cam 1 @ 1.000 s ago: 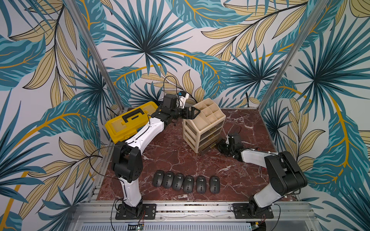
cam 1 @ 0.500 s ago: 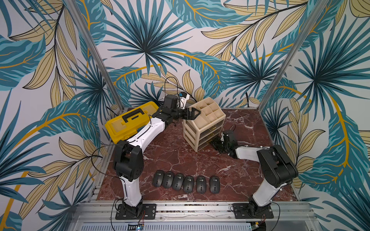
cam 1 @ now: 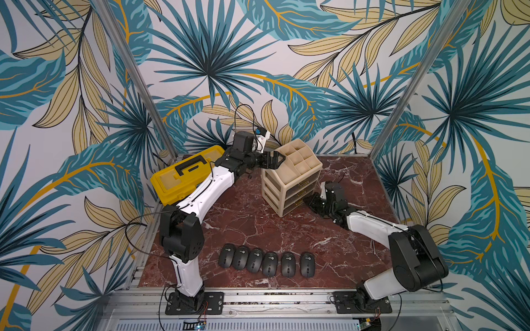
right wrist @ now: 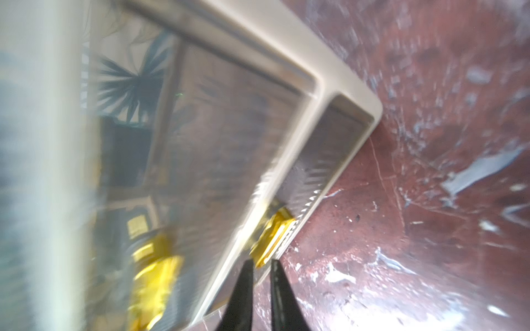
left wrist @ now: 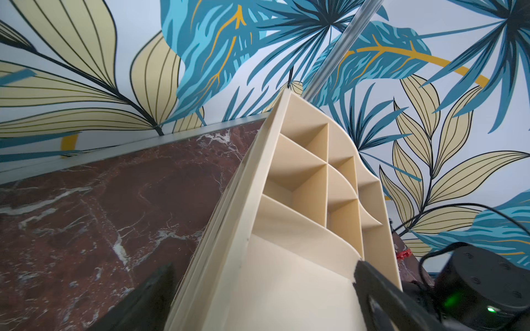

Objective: Take the mice out of the drawer
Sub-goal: Close the drawer in the storage box, then reset both arms

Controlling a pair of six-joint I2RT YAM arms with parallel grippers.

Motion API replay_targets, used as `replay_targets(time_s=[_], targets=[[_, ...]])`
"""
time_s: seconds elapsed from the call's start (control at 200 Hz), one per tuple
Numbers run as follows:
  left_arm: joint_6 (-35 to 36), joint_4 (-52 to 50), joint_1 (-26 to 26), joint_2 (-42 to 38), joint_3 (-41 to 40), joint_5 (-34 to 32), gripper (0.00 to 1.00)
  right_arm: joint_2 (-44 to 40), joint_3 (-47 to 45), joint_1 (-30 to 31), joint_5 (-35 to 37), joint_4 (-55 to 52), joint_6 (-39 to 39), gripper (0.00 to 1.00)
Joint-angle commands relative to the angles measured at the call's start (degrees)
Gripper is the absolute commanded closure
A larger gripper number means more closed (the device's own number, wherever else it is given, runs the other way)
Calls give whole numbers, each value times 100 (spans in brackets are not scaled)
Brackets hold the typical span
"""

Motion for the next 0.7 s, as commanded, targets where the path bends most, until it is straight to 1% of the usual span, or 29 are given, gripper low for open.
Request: replay_targets(time_s=[0.0,0.025,0.065,0.11,0.185,0.25,0.285,0.351,0.416,0.521,0.541,0.591,0.691], targets=[[307,-252,46,-697,236,-609,0,-382,-14,-46,262,-984,-700,46],[333,-268,49,-804,159,-697,0,-479,-8,-60,289,-1134,-781,34],[357,-248,59,-1008,-7,-860,0,-655,15,-65,425,-1398,-936,21],[383,-204,59,-1254,-223,-1066,0,-923,49,-74,700,-1720,-1134,12],[409,-150,93,-1693,-634,-1508,0,-1288,227,-96,1274,-2473,-1538,1],[446,-191,133,-2049,-998,-1917,0,-1513,458,-117,1784,-3009,-1888,1],[470,-209,180,-2226,-1204,-1994,0,-1637,545,-130,2000,-3167,-2072,1],[506,-211,287,-2527,-1685,-1986,0,-1840,580,-195,2176,-3181,-2491,1],[478,-114,362,-2796,-2205,-2101,0,-1955,551,-325,2540,-3047,-2760,1],[393,301,506,-3243,-3183,-2530,0,-2071,277,-518,3174,-2407,-3143,0],[367,426,536,-3312,-3395,-2603,0,-2103,138,-545,3319,-2139,-3300,1],[255,798,625,-3517,-3890,-3068,0,-2167,-151,-594,3671,-1443,-3599,1],[123,1380,834,-3807,-4842,-3697,0,-2141,-795,-724,3905,-323,-4322,0]])
